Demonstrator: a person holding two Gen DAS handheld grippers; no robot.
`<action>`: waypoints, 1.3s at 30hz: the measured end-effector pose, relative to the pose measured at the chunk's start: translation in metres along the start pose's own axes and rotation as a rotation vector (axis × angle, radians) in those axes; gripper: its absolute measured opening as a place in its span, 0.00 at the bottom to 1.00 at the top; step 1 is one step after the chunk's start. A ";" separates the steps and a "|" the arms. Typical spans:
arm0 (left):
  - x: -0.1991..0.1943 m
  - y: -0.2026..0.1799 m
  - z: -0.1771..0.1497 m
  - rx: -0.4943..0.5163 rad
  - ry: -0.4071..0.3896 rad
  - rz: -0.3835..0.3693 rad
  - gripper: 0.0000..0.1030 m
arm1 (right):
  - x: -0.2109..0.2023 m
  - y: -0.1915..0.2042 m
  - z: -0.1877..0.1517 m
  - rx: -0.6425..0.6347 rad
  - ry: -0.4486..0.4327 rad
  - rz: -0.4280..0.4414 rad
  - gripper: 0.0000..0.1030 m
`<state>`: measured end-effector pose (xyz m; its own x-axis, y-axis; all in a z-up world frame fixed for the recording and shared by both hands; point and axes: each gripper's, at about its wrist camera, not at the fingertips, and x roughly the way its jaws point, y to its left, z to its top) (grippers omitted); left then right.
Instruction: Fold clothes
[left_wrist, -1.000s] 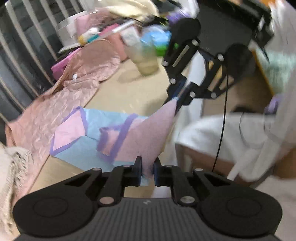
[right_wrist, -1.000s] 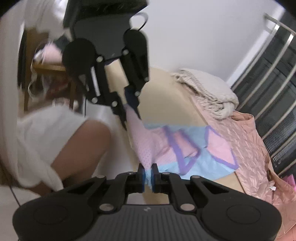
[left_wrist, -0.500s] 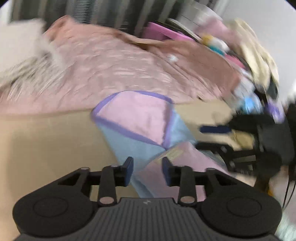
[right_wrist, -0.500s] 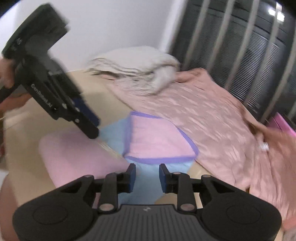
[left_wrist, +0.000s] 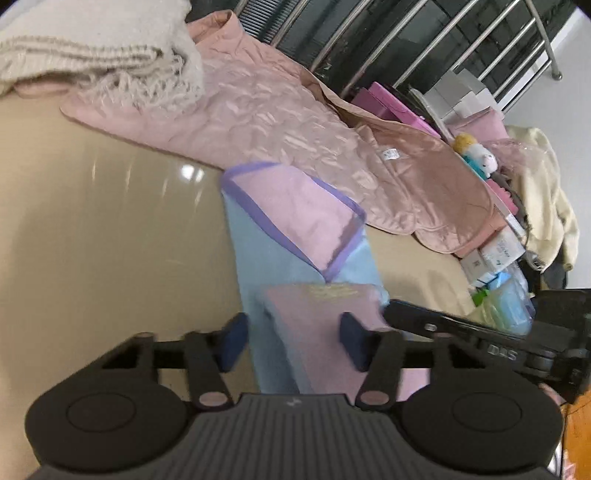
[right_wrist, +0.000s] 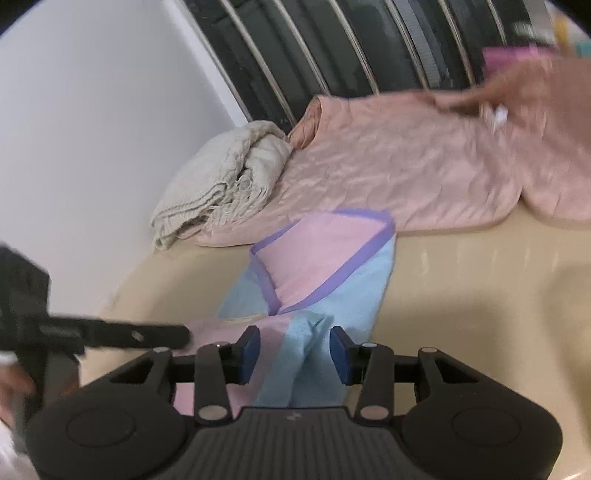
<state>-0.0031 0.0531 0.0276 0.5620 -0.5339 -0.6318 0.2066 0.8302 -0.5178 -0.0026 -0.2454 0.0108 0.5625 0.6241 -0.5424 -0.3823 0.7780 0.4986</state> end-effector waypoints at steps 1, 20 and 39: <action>0.001 0.001 -0.003 -0.013 -0.003 -0.007 0.40 | 0.004 -0.005 -0.002 0.039 0.002 0.013 0.36; 0.032 -0.001 0.018 0.005 -0.136 0.070 0.08 | 0.023 0.011 0.003 -0.143 -0.122 -0.218 0.10; -0.001 -0.054 -0.059 0.228 -0.130 0.139 0.25 | -0.007 0.054 -0.044 -0.274 -0.086 -0.208 0.13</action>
<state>-0.0624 -0.0011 0.0220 0.6924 -0.3993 -0.6010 0.2866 0.9166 -0.2788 -0.0597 -0.2045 0.0122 0.7039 0.4509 -0.5488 -0.4291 0.8857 0.1773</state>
